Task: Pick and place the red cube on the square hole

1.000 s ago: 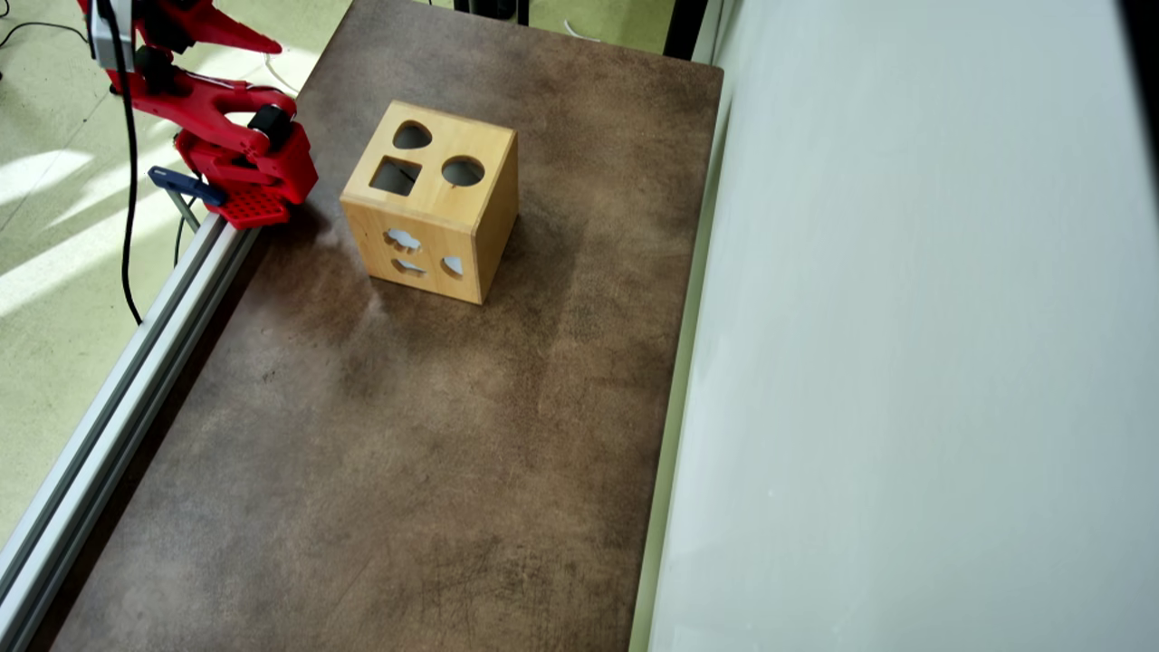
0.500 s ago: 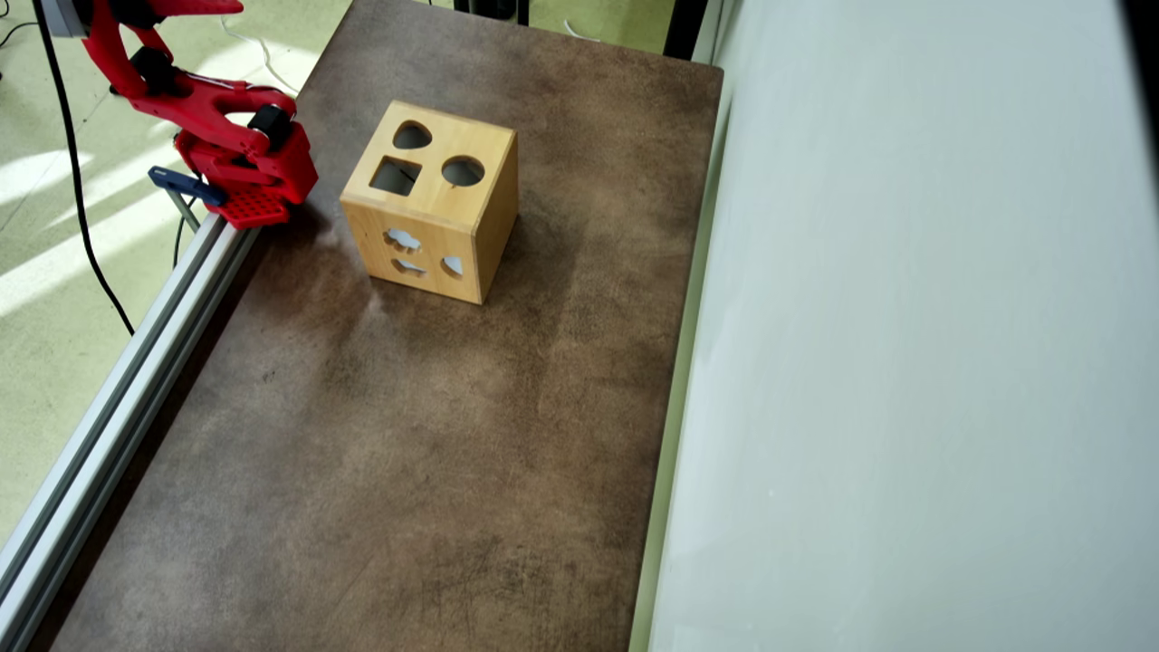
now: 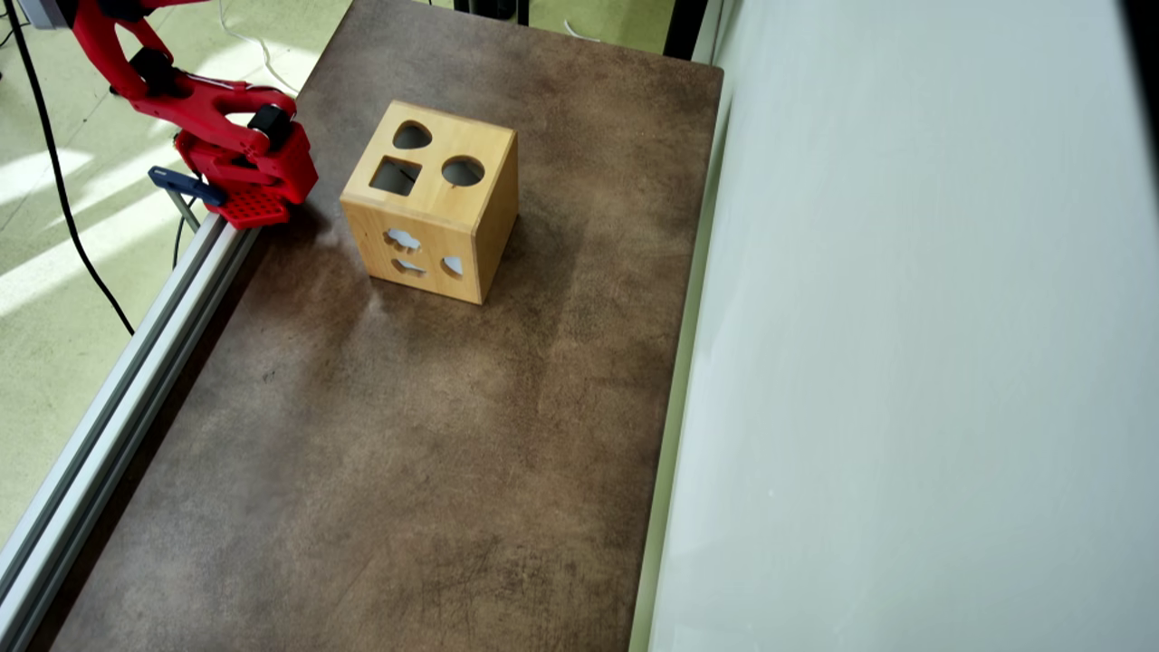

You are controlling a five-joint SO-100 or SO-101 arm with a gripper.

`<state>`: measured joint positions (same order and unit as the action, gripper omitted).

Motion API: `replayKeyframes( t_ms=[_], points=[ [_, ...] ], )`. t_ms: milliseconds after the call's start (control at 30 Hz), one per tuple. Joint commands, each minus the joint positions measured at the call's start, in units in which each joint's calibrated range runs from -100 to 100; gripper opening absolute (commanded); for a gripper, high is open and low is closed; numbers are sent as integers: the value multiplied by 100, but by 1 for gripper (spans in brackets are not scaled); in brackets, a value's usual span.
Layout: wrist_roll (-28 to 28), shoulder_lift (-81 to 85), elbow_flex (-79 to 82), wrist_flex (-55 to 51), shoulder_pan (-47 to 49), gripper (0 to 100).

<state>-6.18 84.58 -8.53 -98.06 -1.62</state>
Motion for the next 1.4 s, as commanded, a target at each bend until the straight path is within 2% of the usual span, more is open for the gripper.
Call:
replayKeyframes(
  t_ms=[0,200,333,667,1000,1367],
  points=[
    [-5,82,30,7,-24,9],
    [-10,141,57,-1,-24,2],
    [-10,158,263,-1,-31,2],
    [-44,1067,1971,-1,-31,2],
    [-5,1101,2866,7,-31,2],
    [-44,1101,2964,31,-31,2]
  ],
)
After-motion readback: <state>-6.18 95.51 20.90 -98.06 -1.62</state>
